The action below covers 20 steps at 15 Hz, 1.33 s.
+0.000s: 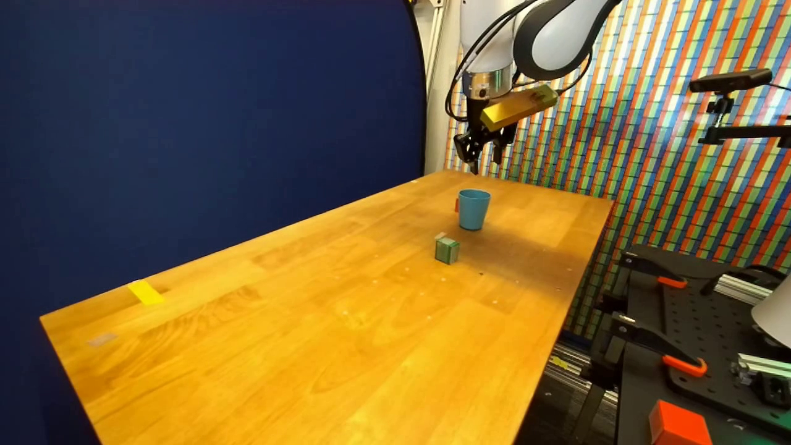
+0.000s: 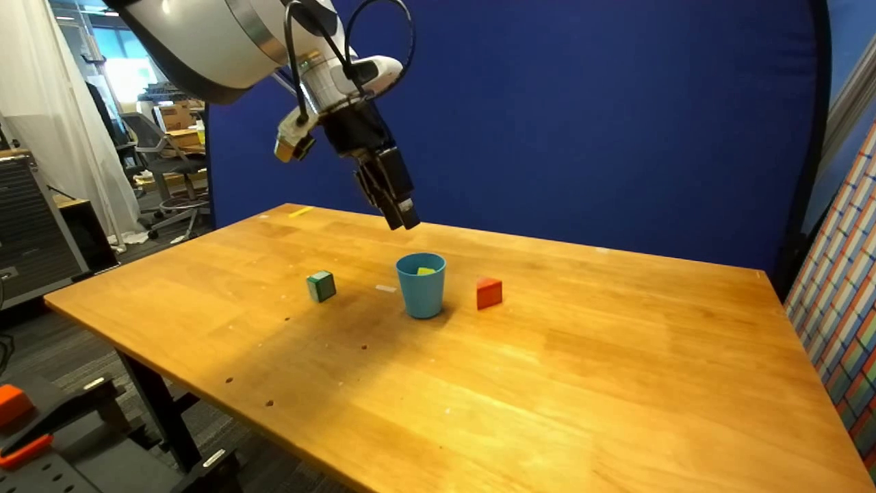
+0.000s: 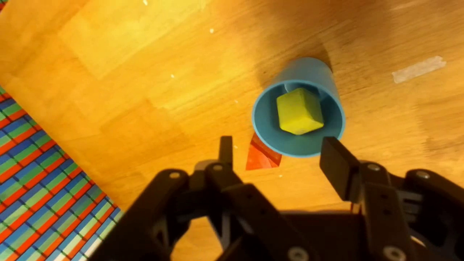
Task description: Put the yellow block in the blue cup
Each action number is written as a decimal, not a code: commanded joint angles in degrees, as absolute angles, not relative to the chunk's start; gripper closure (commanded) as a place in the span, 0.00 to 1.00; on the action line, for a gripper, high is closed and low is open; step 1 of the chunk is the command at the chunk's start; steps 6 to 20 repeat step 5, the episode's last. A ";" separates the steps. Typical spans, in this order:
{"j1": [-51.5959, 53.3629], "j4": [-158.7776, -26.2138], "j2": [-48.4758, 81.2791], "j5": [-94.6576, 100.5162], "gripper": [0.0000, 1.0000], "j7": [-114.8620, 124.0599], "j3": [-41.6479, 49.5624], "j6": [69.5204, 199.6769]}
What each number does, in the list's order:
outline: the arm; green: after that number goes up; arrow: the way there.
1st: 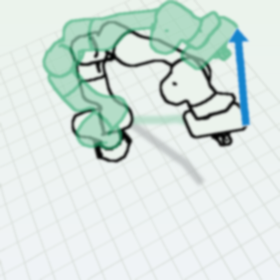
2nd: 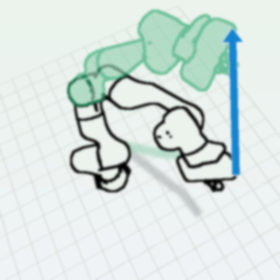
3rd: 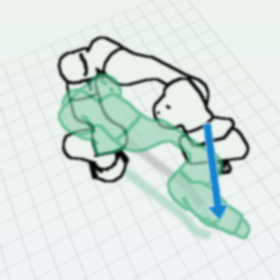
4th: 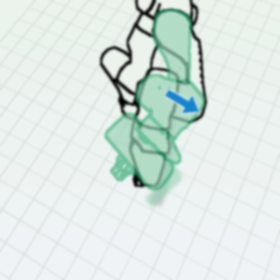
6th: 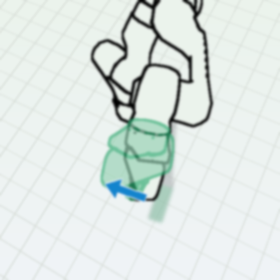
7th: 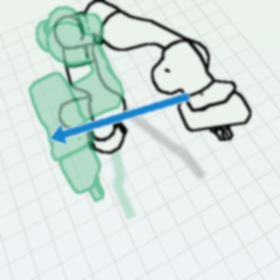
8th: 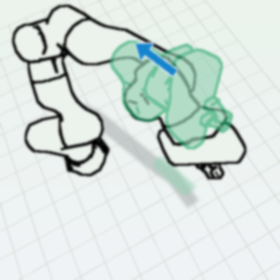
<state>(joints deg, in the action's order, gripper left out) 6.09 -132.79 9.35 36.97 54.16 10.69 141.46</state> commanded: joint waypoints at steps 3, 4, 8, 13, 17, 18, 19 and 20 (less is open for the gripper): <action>3.93 -133.02 9.29 36.51 0.14 54.19 8.29 141.33; 3.89 -133.13 9.29 36.08 0.05 54.17 8.01 141.38; 3.91 -133.20 9.30 35.75 0.00 54.16 7.84 141.39; 3.91 -133.20 9.30 35.75 0.00 54.16 7.84 141.39; 3.91 -133.20 9.30 35.75 0.00 54.16 7.84 141.39; 3.91 -133.20 9.30 35.75 0.00 54.16 7.84 141.39; 3.91 -133.20 9.30 35.75 0.00 54.16 7.84 141.39; 3.91 -133.20 9.30 35.75 0.00 54.16 7.84 141.39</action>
